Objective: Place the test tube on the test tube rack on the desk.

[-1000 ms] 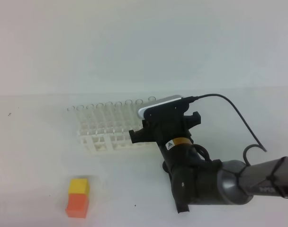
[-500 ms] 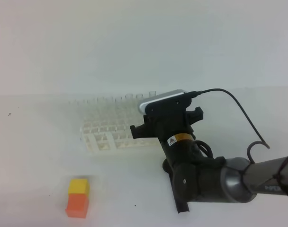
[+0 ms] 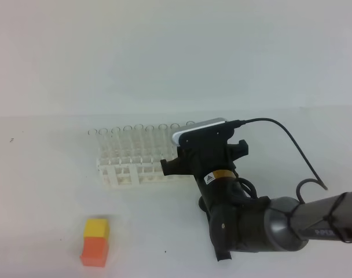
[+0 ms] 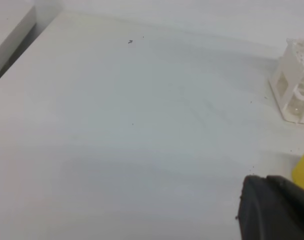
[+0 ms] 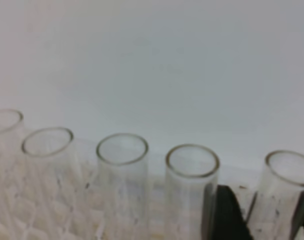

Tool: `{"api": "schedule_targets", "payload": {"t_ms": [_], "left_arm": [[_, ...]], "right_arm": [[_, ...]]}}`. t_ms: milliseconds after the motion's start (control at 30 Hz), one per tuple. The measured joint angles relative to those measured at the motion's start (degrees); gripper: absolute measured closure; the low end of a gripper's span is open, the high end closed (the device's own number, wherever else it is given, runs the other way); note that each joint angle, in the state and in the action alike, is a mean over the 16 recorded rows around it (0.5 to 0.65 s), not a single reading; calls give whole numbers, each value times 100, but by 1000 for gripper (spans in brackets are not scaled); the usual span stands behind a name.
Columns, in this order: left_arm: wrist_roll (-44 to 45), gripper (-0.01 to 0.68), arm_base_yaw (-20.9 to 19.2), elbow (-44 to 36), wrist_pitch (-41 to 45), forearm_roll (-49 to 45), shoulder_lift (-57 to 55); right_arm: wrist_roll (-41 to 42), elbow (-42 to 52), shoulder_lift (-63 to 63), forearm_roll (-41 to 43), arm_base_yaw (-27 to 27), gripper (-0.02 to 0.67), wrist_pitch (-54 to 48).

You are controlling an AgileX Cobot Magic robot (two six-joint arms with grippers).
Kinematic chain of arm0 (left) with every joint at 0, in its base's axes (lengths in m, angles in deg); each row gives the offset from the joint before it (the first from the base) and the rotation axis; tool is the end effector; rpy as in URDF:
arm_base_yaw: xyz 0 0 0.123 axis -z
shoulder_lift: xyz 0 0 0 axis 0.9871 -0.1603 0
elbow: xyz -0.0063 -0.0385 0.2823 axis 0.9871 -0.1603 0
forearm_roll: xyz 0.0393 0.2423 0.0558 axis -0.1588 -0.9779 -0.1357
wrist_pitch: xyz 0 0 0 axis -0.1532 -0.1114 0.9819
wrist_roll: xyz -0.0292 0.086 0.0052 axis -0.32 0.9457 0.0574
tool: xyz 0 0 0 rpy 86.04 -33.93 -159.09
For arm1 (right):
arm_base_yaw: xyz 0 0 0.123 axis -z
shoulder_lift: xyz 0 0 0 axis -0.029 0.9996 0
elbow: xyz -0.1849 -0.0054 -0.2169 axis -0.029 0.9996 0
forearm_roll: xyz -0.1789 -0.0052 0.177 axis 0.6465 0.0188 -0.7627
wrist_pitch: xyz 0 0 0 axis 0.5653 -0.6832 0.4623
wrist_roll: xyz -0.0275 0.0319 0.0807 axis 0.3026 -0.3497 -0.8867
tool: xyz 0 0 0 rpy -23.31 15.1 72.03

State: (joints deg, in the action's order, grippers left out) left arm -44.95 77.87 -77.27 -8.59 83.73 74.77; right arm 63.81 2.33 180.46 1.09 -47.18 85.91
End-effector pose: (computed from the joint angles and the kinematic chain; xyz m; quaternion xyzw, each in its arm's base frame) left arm 0.0531 0.0021 0.1821 -0.0303 0.7887 0.0024 0.6140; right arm 0.3232 0.2894 0.1450 -0.1041 0.7297 0.0601 0.6732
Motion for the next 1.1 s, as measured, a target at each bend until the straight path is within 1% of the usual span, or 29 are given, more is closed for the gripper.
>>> {"api": "schedule_targets", "payload": {"t_ms": [800,1100], "left_arm": [[0,674,-1,0,0,0,-7],[0,674,-1,0,0,0,-7]], "right_arm": [[-514,0,43,-208,0,312,146],[-573,0,-18,-216,0,312,239]]}}
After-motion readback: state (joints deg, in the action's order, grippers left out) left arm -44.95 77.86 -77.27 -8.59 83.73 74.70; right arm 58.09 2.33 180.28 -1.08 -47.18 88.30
